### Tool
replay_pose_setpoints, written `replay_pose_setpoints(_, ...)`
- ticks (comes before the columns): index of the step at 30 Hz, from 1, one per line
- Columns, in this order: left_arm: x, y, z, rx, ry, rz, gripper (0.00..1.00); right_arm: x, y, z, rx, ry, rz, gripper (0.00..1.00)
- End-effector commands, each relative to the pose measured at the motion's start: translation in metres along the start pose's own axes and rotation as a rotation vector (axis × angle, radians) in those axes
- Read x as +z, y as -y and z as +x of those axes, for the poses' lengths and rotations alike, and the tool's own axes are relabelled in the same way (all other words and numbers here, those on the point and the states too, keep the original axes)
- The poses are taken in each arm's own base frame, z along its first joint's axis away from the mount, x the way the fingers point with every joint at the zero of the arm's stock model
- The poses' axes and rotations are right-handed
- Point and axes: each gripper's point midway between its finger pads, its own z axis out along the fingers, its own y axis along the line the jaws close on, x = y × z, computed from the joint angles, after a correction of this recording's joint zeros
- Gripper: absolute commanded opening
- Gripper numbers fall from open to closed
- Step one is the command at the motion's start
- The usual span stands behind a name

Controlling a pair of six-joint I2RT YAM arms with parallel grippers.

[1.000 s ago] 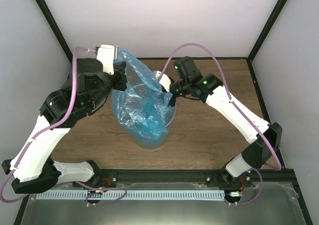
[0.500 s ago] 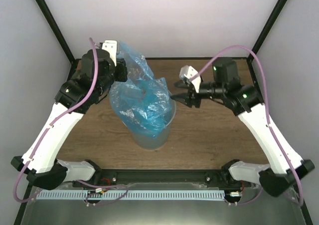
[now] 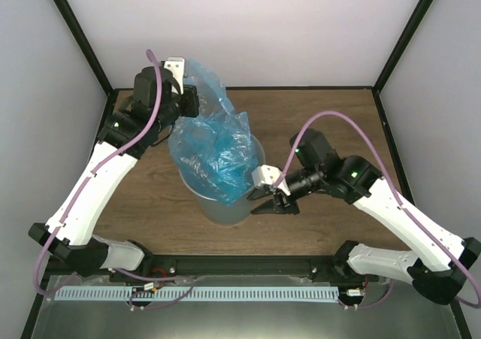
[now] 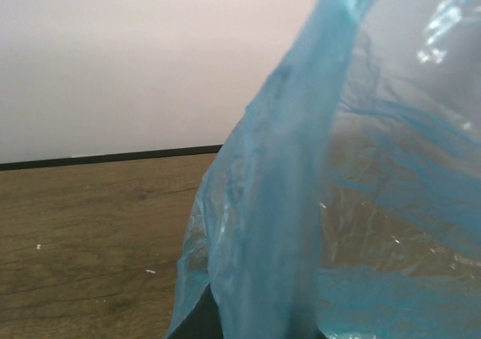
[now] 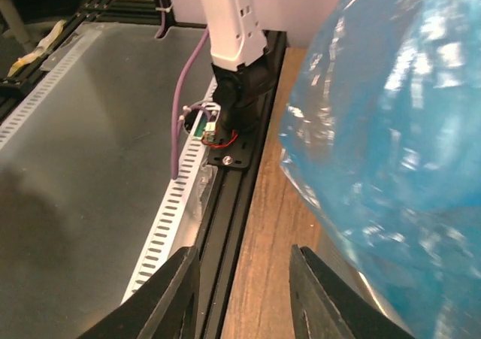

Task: Put the trash bags into the trash bin

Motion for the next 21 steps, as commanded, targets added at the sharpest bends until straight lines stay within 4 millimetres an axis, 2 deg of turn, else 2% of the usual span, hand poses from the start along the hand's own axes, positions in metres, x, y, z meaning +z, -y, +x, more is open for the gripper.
replay_pose_setpoints(1,-0.003,0.006,-0.012,-0.041,0.035,0.041,0.04,0.013,0.015,-0.009,-0.028,-0.001,0.065,0.34)
replay_pose_setpoints(6,-0.012,0.008,-0.005,-0.053,0.021,0.064,0.04,0.017,0.048,-0.029,0.008,0.034,0.172,0.35)
replay_pose_setpoints(7,-0.013,0.007,-0.003,-0.054,0.016,0.064,0.04,0.017,0.06,-0.032,0.018,0.035,0.213,0.35)
replay_pose_setpoints(10,-0.019,0.005,0.007,-0.056,0.0,0.066,0.04,0.013,0.111,-0.032,0.1,0.009,0.434,0.35)
replay_pose_setpoints(12,-0.022,0.002,0.014,-0.061,-0.008,0.065,0.04,0.011,0.131,-0.03,0.118,-0.014,0.515,0.35)
replay_pose_setpoints(18,-0.033,-0.002,0.035,-0.084,-0.013,0.085,0.04,0.016,0.138,-0.029,0.123,-0.017,0.524,0.35)
replay_pose_setpoints(21,-0.036,-0.004,0.053,-0.113,-0.019,0.106,0.04,0.011,0.13,-0.027,0.099,-0.021,0.501,0.38)
